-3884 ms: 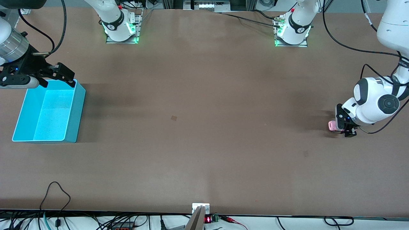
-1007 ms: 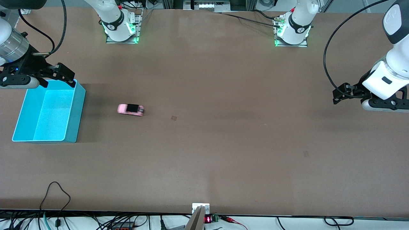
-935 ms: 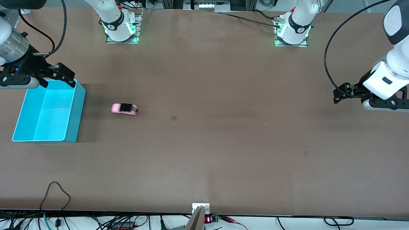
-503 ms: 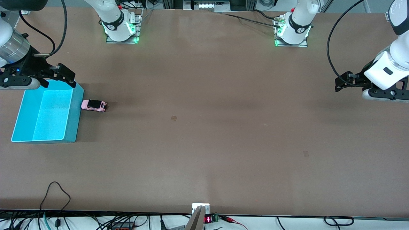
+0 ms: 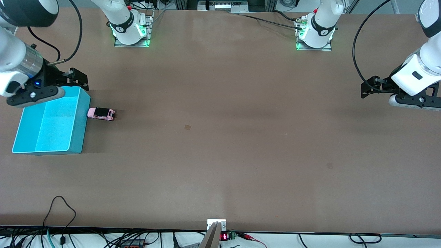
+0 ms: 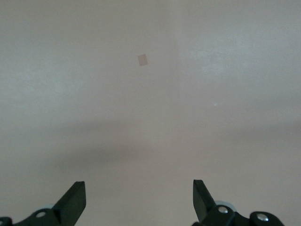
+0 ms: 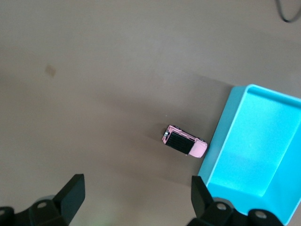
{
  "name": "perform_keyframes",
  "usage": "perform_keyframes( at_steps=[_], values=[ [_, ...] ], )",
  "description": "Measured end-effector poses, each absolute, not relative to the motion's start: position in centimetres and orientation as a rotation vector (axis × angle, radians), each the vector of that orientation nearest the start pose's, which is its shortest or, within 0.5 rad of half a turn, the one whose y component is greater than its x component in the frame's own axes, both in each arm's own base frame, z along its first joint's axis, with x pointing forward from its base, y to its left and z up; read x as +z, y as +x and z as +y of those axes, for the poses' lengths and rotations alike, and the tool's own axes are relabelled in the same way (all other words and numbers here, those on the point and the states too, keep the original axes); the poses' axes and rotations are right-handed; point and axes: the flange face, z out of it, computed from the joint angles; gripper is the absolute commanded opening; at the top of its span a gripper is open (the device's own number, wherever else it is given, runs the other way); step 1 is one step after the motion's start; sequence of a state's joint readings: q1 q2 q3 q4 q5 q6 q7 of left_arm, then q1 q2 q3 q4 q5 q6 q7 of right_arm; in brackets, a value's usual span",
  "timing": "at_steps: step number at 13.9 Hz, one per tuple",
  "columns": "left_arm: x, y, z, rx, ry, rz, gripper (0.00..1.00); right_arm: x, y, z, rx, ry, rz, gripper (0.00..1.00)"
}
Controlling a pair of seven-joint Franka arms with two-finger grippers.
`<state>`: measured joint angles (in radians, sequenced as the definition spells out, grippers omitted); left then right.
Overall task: Wind and store pink jeep toy
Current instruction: 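Reach the right gripper to the jeep beside the bin and grasp it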
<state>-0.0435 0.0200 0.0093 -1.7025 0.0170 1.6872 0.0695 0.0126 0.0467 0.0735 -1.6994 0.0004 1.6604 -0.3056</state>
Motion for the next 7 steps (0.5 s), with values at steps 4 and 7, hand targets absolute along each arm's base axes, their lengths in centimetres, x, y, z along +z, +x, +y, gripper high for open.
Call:
perform_keyframes(
  at_steps=[4,7],
  values=[
    [56.2,56.4,-2.0,0.053,-3.12,0.175,1.0,49.8,56.8,2.1,0.158,-2.922,-1.039,1.0],
    [56.4,56.4,-2.3,0.047,-3.119,0.187,1.0,45.0,56.4,-0.2,0.13,-2.791,-1.334,1.0]
  ],
)
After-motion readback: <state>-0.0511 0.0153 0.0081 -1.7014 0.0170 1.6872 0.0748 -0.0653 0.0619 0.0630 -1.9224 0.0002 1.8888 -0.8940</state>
